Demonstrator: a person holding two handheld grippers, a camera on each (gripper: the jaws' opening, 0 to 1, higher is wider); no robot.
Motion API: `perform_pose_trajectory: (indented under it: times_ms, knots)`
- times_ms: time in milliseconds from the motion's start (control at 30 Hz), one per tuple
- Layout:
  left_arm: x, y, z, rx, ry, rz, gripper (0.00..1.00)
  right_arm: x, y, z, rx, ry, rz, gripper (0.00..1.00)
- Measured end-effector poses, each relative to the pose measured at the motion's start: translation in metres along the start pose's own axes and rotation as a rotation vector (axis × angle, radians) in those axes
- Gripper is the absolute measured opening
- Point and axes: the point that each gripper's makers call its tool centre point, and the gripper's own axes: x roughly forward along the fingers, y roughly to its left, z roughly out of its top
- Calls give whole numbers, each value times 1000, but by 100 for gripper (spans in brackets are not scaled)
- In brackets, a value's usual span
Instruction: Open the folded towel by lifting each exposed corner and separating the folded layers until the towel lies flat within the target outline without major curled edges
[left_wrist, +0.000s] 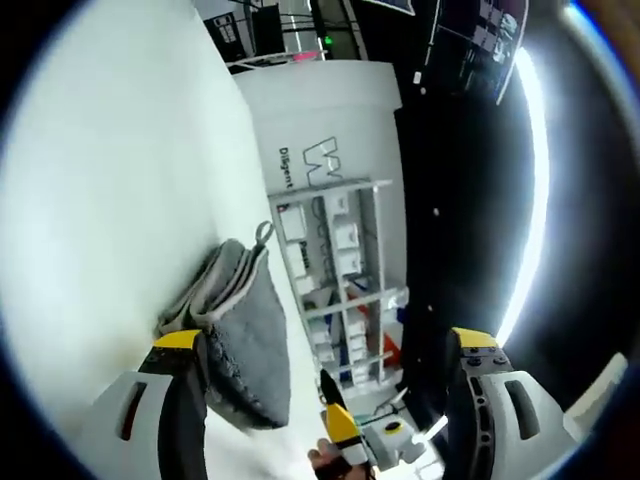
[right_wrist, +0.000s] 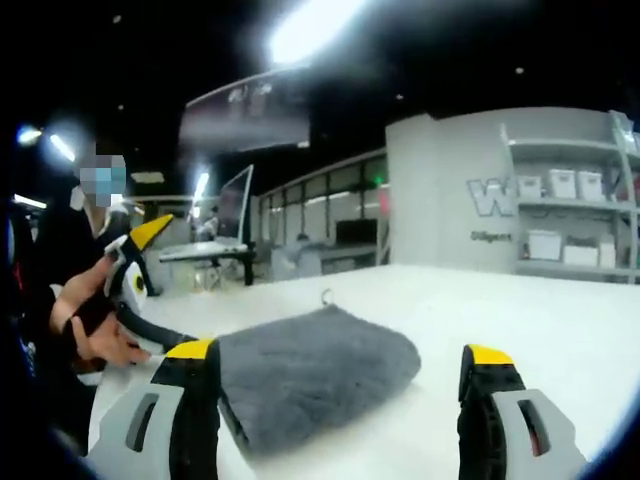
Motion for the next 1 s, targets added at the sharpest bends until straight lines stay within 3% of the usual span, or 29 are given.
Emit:
perform_pose_trajectory:
  times_ms: [300,433,533,567,700,833,900,1000]
  knots:
    - [4,9,-1,45,7,51,95,0,1,0,-7,2,2,98]
    - [10,8,3,50,-5,59,94,5,4,-10,-10,45,14,98]
    - [10,8,8,61,-31,53,81,5,5,-14,-6,65,16,99]
    - [10,11,10,104,-31,68,77,4,5,-15,-7,69,19,99]
    - [15,12,6,126,-3,55,70,4,5,-12,-8,60,22,99]
    - [15,33,5,252,31,171,54,4,5,-11,-9,56,23,99]
    - [15,34,4,270,30,186,43,3,5,-9,-6,47,23,99]
    - [16,39,2,296,34,203,37,3,5,-8,-4,43,23,99]
